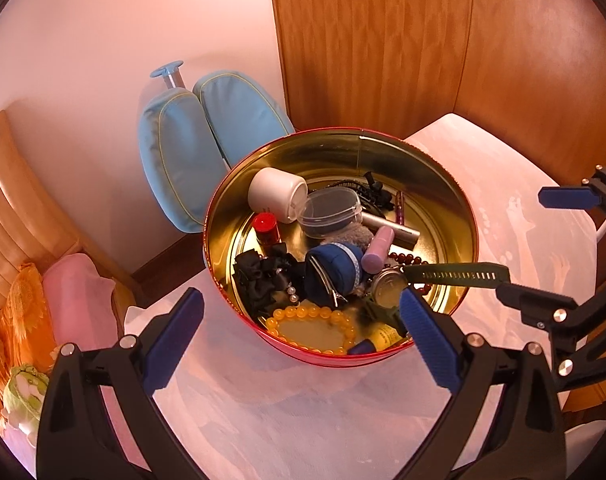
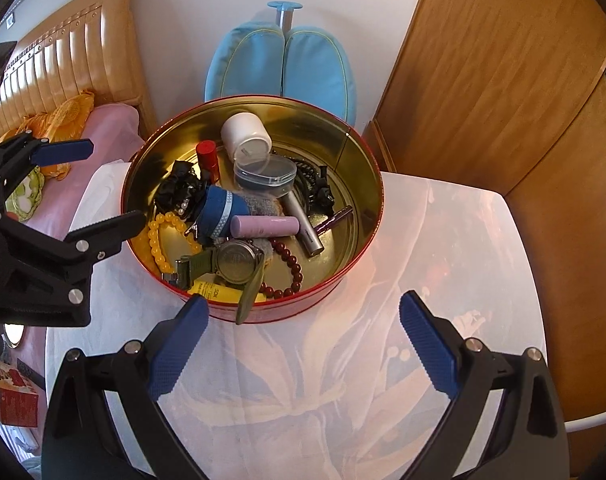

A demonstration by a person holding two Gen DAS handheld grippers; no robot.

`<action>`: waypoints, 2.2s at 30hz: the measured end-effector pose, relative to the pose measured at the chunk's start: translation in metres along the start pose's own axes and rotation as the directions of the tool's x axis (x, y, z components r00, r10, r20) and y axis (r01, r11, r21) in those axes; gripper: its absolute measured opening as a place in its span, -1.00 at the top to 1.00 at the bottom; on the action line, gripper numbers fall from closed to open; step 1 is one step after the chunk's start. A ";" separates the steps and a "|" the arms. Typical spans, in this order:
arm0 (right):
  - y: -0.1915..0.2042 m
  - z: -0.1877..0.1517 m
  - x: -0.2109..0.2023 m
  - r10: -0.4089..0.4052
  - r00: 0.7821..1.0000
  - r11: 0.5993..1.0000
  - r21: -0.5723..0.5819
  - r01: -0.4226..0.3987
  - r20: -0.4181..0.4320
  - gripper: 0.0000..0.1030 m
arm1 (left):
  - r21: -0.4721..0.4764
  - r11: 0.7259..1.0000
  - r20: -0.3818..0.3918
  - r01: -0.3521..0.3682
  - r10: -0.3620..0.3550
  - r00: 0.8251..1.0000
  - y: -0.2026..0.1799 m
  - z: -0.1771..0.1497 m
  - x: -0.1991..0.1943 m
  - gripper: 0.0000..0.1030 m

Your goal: Organize jewelry

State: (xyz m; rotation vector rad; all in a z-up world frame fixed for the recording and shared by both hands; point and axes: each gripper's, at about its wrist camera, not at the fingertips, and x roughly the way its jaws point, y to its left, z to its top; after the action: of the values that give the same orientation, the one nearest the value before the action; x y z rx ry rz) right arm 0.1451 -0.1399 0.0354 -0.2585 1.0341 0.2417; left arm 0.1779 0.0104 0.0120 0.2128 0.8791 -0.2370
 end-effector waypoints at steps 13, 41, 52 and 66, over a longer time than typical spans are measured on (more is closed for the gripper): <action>0.013 0.002 -0.004 0.030 0.999 0.999 -0.017 -0.030 0.011 -0.88 | -0.037 0.999 -0.012 0.005 -0.005 1.000 0.010 -0.006 0.000 -0.86; 0.015 -0.004 -0.029 0.108 0.989 0.994 -0.034 -0.105 0.101 -0.88 | -0.108 0.993 0.103 -0.053 0.064 0.993 0.021 -0.001 -0.022 -0.86; 0.015 -0.007 -0.027 0.101 0.991 0.995 -0.030 -0.099 0.085 -0.88 | -0.088 0.995 0.083 0.050 -0.042 0.996 0.010 -0.002 -0.013 -0.86; 0.017 -0.010 -0.023 0.090 0.993 0.996 -0.021 -0.089 0.070 -0.88 | -0.150 0.989 0.102 0.008 0.007 0.995 0.021 -0.009 -0.017 -0.86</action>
State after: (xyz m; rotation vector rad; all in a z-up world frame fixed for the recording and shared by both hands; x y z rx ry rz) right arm 0.1205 -0.1284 0.0491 -0.2181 0.9746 0.3388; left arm 0.1666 0.0348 0.0218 0.0594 0.7912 -0.1792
